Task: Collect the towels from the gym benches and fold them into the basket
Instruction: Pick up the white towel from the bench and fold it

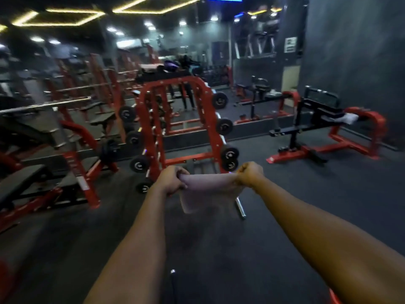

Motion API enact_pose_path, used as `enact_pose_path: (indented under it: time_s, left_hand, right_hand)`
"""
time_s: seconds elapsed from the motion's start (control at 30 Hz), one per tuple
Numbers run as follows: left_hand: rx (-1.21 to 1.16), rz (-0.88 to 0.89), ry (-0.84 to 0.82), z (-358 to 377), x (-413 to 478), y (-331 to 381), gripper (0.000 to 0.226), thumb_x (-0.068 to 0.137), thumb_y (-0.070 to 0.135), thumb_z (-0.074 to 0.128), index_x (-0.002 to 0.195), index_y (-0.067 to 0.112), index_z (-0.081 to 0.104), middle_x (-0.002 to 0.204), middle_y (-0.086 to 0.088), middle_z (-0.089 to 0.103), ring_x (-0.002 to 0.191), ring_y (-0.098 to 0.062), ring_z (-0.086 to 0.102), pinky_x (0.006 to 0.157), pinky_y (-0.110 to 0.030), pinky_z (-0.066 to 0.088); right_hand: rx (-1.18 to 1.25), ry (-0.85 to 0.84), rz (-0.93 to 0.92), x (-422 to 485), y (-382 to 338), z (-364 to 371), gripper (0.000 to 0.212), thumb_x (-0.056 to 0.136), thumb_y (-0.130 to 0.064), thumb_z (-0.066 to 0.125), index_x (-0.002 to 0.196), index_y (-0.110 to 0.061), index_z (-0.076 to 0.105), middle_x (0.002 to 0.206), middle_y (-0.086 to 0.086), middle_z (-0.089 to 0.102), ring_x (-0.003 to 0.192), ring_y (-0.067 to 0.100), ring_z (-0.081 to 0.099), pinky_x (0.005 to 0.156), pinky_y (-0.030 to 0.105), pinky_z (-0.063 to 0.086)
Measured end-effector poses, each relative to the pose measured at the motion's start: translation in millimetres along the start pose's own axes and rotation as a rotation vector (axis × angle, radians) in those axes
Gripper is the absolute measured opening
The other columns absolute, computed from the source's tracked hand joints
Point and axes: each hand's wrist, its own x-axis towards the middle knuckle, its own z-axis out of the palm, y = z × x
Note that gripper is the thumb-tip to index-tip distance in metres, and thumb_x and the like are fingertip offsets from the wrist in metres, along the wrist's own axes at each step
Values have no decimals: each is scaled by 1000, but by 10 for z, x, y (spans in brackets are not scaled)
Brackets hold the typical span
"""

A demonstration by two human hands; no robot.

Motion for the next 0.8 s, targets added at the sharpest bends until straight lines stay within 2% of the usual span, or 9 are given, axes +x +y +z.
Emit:
enact_pose_path:
  time_s: [0.1, 0.23, 0.3, 0.4, 0.5, 0.57, 0.67, 0.8]
  left_hand:
    - [13, 58, 89, 486, 145, 401, 38, 63, 0, 75, 99, 13, 74, 99, -8, 74, 95, -20, 66, 74, -21, 43]
    - [-1, 103, 72, 1199, 332, 965, 21, 75, 4, 61, 89, 11, 74, 96, -16, 74, 96, -30, 67, 74, -29, 46]
    - [9, 166, 25, 1599, 475, 1258, 13, 75, 9, 60, 83, 10, 71, 93, -21, 70, 92, -35, 65, 72, -31, 45]
    - [23, 263, -96, 2252, 588, 1763, 3, 77, 12, 58, 78, 12, 60, 92, -23, 65, 91, -36, 62, 70, -35, 41]
    - [-11, 313, -199, 3008, 551, 2329, 2, 86, 4, 56, 85, 4, 58, 94, -25, 66, 91, -36, 60, 64, -30, 27]
    - [-13, 348, -265, 3528, 547, 2660, 6, 87, 4, 56, 90, -1, 57, 95, -26, 66, 92, -39, 60, 65, -32, 28]
    - [-9, 376, -315, 4070, 525, 2961, 5, 87, 3, 56, 89, -2, 56, 91, -26, 66, 89, -42, 61, 65, -35, 34]
    - [36, 436, -463, 5065, 466, 3395, 4, 84, 0, 55, 88, -2, 55, 87, -25, 65, 84, -41, 61, 61, -29, 26]
  right_hand:
    - [19, 126, 105, 43, 427, -296, 11, 70, -7, 70, 80, -9, 75, 91, 10, 73, 89, 21, 68, 75, 26, 52]
    - [29, 250, 199, 67, 1132, -816, 8, 62, -15, 71, 60, -15, 63, 95, 9, 71, 91, 28, 67, 84, 36, 57]
    - [37, 281, 253, 23, 1549, -1133, 11, 64, -19, 68, 57, -18, 59, 85, 6, 71, 85, 25, 67, 79, 37, 58]
    - [76, 274, 307, -131, 2185, -1629, 9, 71, -23, 67, 67, -19, 60, 85, 5, 70, 83, 22, 65, 69, 32, 54]
    - [125, 285, 385, -275, 2985, -2081, 9, 74, -23, 67, 74, -20, 59, 83, 2, 67, 78, 18, 60, 59, 27, 44]
    - [169, 328, 437, -338, 3507, -2325, 11, 73, -19, 68, 76, -20, 58, 79, 1, 66, 73, 15, 57, 55, 26, 41]
    - [220, 339, 469, -458, 4043, -2530, 16, 70, -11, 70, 74, -20, 57, 73, -1, 62, 69, 13, 54, 56, 25, 41]
    - [251, 387, 577, -628, 5056, -2752, 25, 66, -5, 71, 73, -21, 54, 70, -3, 58, 71, 13, 53, 63, 30, 43]
